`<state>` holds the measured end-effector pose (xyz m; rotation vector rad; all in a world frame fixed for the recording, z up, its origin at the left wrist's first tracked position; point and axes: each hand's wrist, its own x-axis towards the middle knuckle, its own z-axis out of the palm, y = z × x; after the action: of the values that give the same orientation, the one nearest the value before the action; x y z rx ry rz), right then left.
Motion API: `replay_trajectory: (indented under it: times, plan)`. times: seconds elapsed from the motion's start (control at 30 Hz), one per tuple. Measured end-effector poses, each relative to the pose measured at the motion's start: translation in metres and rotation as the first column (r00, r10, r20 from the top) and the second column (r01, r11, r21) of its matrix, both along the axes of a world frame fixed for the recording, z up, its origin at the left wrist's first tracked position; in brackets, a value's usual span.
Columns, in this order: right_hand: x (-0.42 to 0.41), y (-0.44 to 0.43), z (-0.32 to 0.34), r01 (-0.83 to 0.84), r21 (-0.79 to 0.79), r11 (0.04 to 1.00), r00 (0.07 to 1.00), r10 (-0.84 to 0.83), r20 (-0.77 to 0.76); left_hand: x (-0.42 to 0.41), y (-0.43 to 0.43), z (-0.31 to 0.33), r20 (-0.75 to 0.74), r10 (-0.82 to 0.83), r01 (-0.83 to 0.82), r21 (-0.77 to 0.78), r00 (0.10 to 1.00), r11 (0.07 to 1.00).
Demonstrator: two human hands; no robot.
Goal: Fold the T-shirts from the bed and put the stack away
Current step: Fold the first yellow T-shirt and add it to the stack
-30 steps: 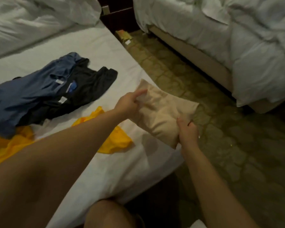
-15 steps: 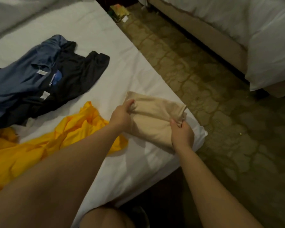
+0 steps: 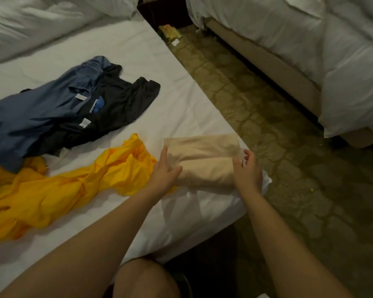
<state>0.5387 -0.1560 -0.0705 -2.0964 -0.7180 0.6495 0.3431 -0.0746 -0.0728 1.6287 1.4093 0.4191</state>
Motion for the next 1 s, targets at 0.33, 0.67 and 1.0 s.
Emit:
replay_trajectory:
  times: [0.33,0.67,1.0]
  plan:
    - [-0.132,0.001,0.020,-0.323,-0.071,0.944,0.893,0.329,0.307,-0.117,-0.033,0.021,-0.061,0.230,-0.220,0.142,0.971,0.965]
    - [-0.241,0.070,-0.010,-0.470,-0.109,0.876,0.845,0.482,0.230,-0.265,-0.025,0.010,-0.346,0.344,-0.241,0.309,0.873,0.920]
    - [-0.253,0.014,-0.009,-0.405,0.176,0.897,0.909,0.375,0.182,-0.281,-0.015,0.008,-0.283,0.335,-0.227,0.354,0.899,0.907]
